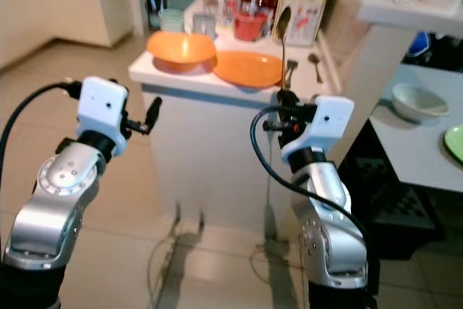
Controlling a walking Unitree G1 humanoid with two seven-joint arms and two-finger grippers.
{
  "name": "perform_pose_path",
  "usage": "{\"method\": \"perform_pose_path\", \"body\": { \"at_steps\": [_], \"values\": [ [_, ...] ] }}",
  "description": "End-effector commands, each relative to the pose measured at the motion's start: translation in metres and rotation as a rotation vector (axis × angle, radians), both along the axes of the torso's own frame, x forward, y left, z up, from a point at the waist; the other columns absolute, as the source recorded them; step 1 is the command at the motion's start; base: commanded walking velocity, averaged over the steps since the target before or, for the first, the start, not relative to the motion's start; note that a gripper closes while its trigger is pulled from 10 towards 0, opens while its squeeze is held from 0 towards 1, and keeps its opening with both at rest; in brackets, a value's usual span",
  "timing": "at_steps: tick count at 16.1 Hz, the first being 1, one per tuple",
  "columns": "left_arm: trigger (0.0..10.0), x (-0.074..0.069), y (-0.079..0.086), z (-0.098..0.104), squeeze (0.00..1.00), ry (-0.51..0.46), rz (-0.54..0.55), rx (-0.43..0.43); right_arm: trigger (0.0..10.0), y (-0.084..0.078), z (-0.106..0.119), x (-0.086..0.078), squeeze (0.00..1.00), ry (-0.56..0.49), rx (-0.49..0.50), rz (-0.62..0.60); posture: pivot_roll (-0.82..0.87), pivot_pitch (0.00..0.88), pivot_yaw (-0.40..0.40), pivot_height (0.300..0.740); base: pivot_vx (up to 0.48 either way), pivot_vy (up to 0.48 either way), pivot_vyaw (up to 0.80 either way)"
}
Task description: Setting the table
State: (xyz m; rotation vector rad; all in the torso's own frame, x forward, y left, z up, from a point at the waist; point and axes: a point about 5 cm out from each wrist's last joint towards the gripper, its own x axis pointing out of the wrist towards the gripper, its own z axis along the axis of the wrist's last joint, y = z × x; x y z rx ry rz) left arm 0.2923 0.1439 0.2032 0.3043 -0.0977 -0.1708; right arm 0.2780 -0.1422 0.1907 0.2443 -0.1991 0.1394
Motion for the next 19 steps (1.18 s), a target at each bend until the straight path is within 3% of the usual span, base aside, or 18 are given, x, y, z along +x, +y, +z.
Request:
{"method": "perform_pose_path", "body": {
  "at_steps": [1, 19],
  "values": [
    [10.0, 0.0021, -0.0009, -0.0022, 0.0, 0.017, 0.012, -0.003, 10.0, -0.005, -0.0026, 0.0023, 0.0, 0.027, -0.016, -0.024, 0.02, 0.0, -0.028, 0.74, 0.0, 0.0, 0.0],
    [10.0, 0.006, -0.0047, 0.0016, 0.0, -0.006, 0.023, 0.018, 10.0, -0.0103, -0.0094, 0.0074, 0.0, 0.08, -0.052, -0.072, 0.02, 0.0, -0.034, 0.74, 0.0, -0.457, 0.0]
  ]
}}
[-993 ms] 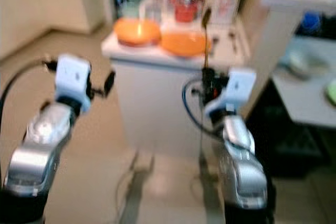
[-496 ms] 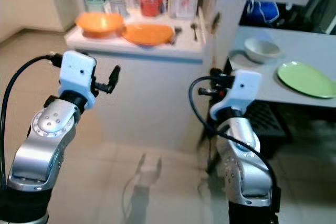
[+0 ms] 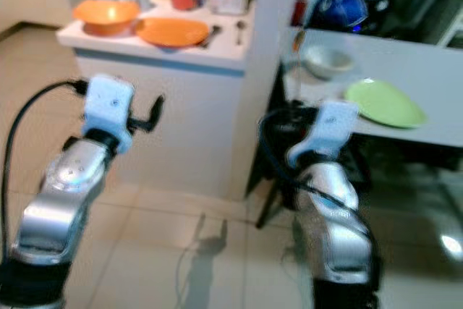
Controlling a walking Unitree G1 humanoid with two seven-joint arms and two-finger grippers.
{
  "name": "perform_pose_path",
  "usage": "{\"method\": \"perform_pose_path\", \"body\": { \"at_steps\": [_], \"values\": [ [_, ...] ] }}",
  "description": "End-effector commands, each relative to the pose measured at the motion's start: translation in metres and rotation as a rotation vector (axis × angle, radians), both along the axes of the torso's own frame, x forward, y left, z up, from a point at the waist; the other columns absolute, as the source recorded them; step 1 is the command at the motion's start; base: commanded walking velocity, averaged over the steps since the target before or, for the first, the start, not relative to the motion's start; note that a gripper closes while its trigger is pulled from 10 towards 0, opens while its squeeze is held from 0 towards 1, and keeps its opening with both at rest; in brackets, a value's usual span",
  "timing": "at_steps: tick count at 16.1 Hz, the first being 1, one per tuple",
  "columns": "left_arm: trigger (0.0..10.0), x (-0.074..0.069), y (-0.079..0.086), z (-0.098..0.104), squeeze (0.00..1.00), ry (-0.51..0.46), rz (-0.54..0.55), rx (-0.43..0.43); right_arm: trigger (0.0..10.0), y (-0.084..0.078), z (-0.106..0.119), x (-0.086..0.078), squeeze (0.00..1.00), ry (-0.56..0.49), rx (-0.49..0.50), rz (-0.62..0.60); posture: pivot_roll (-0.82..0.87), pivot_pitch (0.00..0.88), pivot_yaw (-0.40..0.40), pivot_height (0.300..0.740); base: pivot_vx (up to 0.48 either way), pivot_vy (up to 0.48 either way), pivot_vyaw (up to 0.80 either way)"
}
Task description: Setting the table
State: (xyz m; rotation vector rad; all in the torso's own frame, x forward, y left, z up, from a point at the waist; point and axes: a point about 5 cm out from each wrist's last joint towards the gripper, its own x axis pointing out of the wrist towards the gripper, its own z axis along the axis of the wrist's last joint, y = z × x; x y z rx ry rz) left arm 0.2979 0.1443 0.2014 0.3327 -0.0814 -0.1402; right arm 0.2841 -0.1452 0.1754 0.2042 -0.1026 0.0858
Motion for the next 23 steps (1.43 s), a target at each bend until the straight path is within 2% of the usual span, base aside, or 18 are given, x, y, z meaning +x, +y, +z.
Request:
{"method": "perform_pose_path", "body": {
  "at_steps": [1, 11, 15, 17, 20, 23],
  "values": [
    [10.0, 0.001, -0.005, 0.004, 0.0, -0.018, -0.01, -0.009, 10.0, -0.008, 0.006, 0.002, 0.0, -0.02, -0.014, -0.028, 0.02, 0.0, -0.034, 0.74, 0.0, -0.48, 0.0],
    [10.0, 0.005, -0.008, 0.007, 0.0, -0.04, -0.013, 0.0, 10.0, -0.022, 0.003, 0.006, 0.0, 0.003, 0.001, -0.092, 0.02, 0.0, -0.036, 0.74, 0.0, -0.48, 0.0],
    [10.0, 0.006, -0.009, 0.008, 0.0, -0.044, -0.015, 0.0, 10.0, -0.021, 0.003, 0.008, 0.0, 0.004, -0.002, -0.092, 0.02, 0.0, -0.04, 0.74, 0.0, -0.48, 0.0],
    [10.0, 0.007, -0.008, 0.007, 0.0, -0.043, -0.002, -0.048, 10.0, -0.022, 0.004, 0.009, 0.0, 0.006, -0.005, -0.093, 0.02, 0.0, -0.04, 0.74, 0.0, 0.0, 0.0],
    [10.0, 0.008, -0.008, 0.008, 0.0, -0.048, -0.009, -0.053, 10.0, -0.025, 0.008, 0.011, 0.0, 0.011, -0.048, -0.118, 0.02, 0.0, -0.04, 0.74, 0.0, 0.0, 0.0],
    [10.0, 0.006, -0.011, 0.01, 0.0, -0.066, -0.043, -0.069, 10.0, -0.024, 0.013, 0.012, 0.0, -0.011, -0.041, -0.122, 0.02, 0.0, -0.032, 0.74, 0.085, 0.0, 0.0]
  ]
}}
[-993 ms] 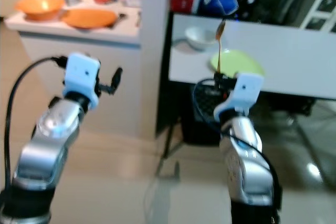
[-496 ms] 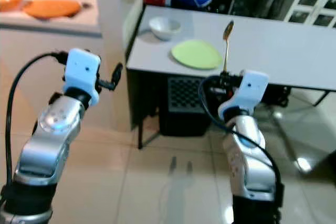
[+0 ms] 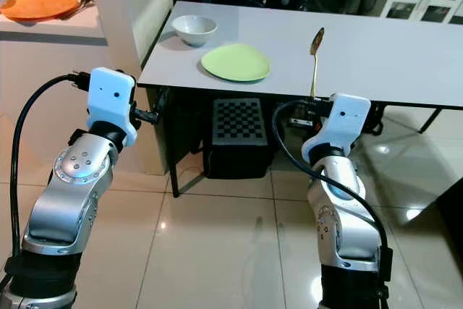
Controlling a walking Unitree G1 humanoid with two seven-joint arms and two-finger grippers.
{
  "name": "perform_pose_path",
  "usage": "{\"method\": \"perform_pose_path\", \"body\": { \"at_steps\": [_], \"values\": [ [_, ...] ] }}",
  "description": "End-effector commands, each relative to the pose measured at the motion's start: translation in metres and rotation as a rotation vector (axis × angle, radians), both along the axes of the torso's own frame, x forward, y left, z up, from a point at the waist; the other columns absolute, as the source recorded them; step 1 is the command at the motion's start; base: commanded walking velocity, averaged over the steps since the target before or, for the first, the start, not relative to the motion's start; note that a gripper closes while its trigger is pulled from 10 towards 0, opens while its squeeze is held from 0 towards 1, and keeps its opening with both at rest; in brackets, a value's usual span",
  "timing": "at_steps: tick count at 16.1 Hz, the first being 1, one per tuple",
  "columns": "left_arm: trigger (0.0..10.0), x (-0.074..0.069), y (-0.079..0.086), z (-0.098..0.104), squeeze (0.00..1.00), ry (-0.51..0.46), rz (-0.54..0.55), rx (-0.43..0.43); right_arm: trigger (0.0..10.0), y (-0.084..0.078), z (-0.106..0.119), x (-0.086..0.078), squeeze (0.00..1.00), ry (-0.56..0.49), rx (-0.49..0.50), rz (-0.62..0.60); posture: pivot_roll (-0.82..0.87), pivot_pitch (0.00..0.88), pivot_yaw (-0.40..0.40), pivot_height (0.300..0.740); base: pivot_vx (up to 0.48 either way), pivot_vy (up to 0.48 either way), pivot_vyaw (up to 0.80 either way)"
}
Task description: Setting the table
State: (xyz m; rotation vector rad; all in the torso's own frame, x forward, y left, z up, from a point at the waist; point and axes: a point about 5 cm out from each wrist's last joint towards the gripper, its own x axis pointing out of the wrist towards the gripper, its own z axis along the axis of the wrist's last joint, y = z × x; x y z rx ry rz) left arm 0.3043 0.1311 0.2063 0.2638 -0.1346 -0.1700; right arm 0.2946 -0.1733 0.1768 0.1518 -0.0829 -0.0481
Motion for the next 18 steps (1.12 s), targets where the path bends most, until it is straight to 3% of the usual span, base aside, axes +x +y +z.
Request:
{"method": "perform_pose_path", "body": {
  "at_steps": [1, 18],
  "values": [
    [10.0, -0.0008, 0.0013, 0.0049, 0.0, -0.024, -0.008, 0.004, 10.0, 0.0044, 0.0111, 0.0007, 0.0, -0.042, 0.004, 0.013, 0.02, 0.0, -0.03, 0.74, 0.274, 0.0, 0.0],
    [10.0, -0.0037, 0.0003, 0.003, 0.0, -0.03, -0.031, 0.008, 10.0, 0.0139, 0.0027, -0.0005, 0.0, -0.004, 0.007, 0.081, 0.02, 0.0, -0.04, 0.74, 0.406, 0.0, 0.0]
  ]
}}
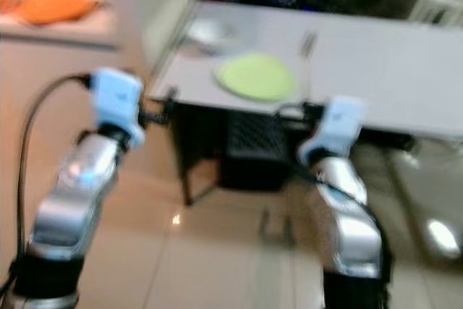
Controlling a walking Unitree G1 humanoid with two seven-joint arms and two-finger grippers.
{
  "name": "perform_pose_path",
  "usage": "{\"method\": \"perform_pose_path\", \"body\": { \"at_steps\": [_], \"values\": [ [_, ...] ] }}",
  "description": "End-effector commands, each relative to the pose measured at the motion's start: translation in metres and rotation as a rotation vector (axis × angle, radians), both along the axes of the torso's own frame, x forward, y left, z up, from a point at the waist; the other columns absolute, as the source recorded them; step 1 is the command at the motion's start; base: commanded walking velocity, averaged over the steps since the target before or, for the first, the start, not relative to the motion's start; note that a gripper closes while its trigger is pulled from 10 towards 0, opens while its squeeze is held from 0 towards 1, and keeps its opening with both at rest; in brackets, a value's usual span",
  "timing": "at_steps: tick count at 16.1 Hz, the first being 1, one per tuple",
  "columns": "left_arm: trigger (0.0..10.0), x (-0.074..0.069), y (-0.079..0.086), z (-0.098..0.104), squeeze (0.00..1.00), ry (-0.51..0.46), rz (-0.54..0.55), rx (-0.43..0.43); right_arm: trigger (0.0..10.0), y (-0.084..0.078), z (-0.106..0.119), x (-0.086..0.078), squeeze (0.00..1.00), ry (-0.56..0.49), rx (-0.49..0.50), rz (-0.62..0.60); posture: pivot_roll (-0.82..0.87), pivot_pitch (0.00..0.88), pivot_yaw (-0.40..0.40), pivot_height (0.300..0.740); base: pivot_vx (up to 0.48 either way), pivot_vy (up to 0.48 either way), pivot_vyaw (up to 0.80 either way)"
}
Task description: Setting the table
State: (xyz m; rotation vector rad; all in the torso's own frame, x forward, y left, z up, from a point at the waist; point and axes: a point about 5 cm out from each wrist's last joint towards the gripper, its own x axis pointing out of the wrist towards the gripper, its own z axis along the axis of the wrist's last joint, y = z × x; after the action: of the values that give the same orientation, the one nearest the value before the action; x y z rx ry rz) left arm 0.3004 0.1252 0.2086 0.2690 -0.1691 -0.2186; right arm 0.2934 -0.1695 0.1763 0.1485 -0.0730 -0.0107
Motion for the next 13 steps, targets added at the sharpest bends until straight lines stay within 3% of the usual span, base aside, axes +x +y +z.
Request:
{"method": "perform_pose_path", "body": {
  "at_steps": [1, 13],
  "values": [
    [10.0, -0.0001, 0.0068, 0.0006, 0.0, -0.002, 0.021, 0.003, 10.0, 0.0111, 0.0028, 0.0008, 0.0, -0.009, 0.013, 0.048, 0.03, 0.0, -0.04, 0.74, 0.42, 0.0, 0.0],
    [10.0, -0.0029, 0.0059, -0.0008, 0.0, 0.004, 0.01, 0.006, 10.0, 0.014, -0.0061, -0.0008, 0.0, 0.041, 0.006, 0.071, 0.02, 0.0, -0.043, 0.74, 0.415, 0.0, 0.0]
  ]
}}
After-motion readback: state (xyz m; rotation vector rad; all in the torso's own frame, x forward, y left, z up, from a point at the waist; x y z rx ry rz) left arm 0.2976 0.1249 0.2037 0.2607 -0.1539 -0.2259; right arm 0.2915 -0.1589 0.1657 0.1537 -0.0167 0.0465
